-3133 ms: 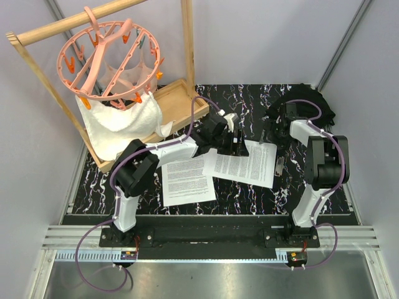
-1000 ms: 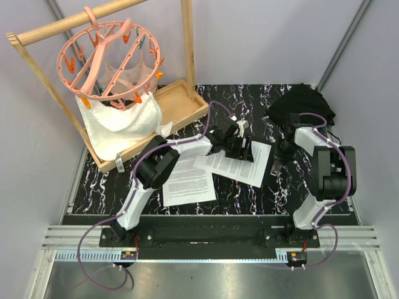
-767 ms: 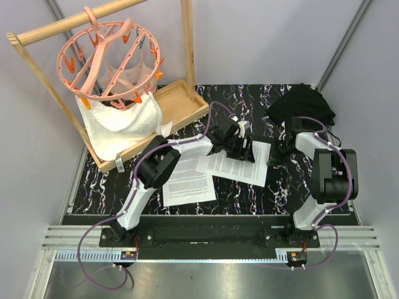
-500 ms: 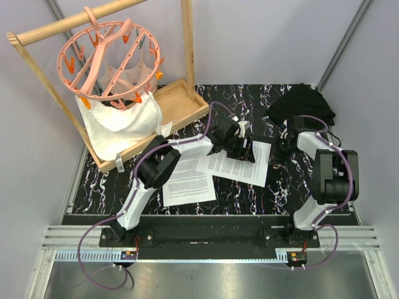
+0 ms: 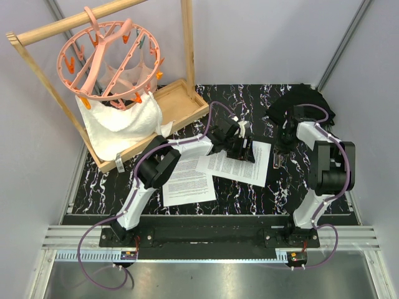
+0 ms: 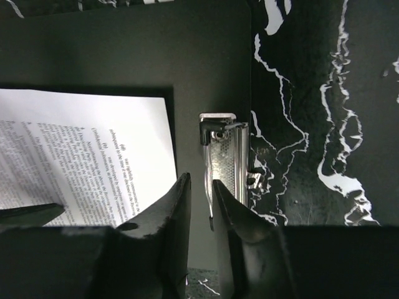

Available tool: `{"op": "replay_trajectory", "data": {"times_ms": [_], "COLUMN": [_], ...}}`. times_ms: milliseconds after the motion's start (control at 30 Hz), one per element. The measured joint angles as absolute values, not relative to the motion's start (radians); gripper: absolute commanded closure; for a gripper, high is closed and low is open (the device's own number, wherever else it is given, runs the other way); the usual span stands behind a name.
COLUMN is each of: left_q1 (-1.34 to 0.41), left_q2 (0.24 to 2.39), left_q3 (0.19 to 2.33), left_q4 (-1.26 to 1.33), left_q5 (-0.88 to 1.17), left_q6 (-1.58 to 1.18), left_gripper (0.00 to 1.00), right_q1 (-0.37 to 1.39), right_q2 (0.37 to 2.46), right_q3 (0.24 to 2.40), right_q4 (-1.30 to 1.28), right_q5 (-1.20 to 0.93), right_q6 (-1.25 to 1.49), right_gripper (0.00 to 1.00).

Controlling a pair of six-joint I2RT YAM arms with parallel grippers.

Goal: Put the files into the folder

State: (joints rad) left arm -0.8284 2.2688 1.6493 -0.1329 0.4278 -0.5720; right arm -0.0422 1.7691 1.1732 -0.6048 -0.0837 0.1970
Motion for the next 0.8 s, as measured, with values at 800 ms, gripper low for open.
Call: {"op": "replay_trajectory", "data": {"times_ms": [800], "left_q1": [-0.828], "left_q2": [2.292], "left_q3": [1.676], "left_q4": [-0.136], "left_q5": [0.472], "left_q6": [-0.581], "left_gripper": [0.28], "right_q1": [-0.065], "right_q2": [1.763], "right_q3": [1.034], "right_q4": [-0.434], "right_q5": [-0.244], "right_q6": [0.24], "right_gripper": [1.0]}}
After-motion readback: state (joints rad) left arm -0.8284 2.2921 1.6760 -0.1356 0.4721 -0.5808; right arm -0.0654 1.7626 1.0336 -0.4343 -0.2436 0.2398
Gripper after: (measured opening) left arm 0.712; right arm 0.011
